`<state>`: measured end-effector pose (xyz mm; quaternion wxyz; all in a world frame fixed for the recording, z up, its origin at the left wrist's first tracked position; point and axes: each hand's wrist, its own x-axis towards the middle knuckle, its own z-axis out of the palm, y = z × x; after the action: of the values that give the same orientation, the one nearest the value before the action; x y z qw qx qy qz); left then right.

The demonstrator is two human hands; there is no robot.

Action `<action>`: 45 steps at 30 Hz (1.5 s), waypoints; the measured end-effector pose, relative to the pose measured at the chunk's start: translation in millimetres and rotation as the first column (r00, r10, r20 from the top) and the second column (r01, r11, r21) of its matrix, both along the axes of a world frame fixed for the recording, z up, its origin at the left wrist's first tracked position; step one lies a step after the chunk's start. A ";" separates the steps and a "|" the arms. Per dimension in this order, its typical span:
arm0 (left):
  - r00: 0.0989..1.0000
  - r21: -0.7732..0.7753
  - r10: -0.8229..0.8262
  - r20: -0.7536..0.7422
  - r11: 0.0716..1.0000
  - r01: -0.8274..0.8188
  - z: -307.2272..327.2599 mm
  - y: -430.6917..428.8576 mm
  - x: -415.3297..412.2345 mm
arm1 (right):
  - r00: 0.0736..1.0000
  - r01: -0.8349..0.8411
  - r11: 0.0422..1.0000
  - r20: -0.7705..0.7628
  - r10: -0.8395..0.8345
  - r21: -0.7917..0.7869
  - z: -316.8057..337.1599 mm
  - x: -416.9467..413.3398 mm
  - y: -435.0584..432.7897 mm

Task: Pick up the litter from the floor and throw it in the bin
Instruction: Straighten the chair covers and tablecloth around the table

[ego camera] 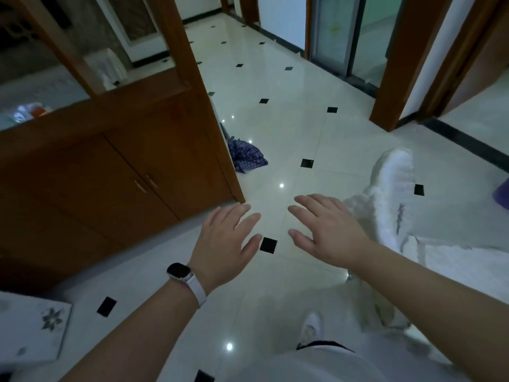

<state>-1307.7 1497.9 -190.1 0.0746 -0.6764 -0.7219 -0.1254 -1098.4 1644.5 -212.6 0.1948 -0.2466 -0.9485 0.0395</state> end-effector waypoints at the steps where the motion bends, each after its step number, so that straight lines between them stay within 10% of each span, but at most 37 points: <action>1: 1.000 0.000 -0.003 -0.006 1.000 0.003 3.1 16.8 -7.0 | 1.000 -0.007 1.000 -0.011 0.007 0.002 1.5 -7.0 14.7; 20: 0.896 0.026 -0.444 0.025 0.896 0.444 -24.0 299.5 -85.7 | 0.901 0.427 0.904 0.072 -0.427 0.013 -9.8 -30.5 192.8; 32: 0.473 0.071 -0.868 0.148 0.486 0.871 -37.1 464.7 -95.3 | 0.450 0.886 0.463 0.213 -0.867 0.010 1.6 -78.1 205.6; 45: 0.076 0.040 -0.972 0.222 0.087 0.995 -41.3 505.5 13.9 | 0.009 0.999 -0.001 0.244 -0.970 -0.039 -15.2 -51.0 151.7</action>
<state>-1293.9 2003.4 -231.4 -0.1400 -0.9727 -0.0874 -0.1629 -1149.4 1796.2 -227.7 0.0703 -0.8600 -0.5045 -0.0314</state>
